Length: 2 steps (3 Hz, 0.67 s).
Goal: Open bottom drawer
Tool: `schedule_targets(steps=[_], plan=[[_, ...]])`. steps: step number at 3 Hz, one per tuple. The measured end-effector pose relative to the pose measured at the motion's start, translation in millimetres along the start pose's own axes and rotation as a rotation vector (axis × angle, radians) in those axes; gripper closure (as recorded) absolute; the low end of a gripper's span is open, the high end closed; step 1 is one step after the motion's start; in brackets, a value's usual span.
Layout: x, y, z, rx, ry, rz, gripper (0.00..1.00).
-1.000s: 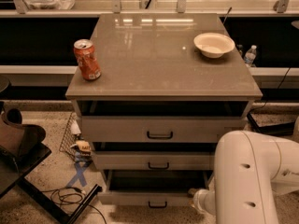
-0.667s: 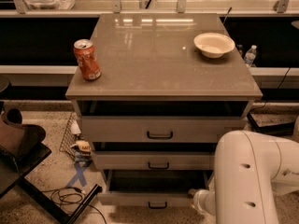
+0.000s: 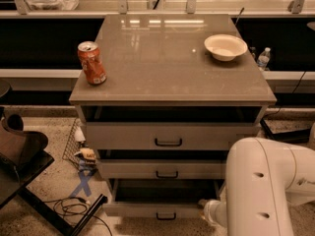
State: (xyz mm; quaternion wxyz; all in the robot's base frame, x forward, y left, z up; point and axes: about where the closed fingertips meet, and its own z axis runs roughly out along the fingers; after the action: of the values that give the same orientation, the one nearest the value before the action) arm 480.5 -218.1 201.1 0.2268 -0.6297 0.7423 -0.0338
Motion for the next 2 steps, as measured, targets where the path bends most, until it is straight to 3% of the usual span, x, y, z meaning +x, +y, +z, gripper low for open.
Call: schedule_targets(steps=[2], plan=[[0.0,0.0,0.0,0.0,0.0,0.0,1.0]])
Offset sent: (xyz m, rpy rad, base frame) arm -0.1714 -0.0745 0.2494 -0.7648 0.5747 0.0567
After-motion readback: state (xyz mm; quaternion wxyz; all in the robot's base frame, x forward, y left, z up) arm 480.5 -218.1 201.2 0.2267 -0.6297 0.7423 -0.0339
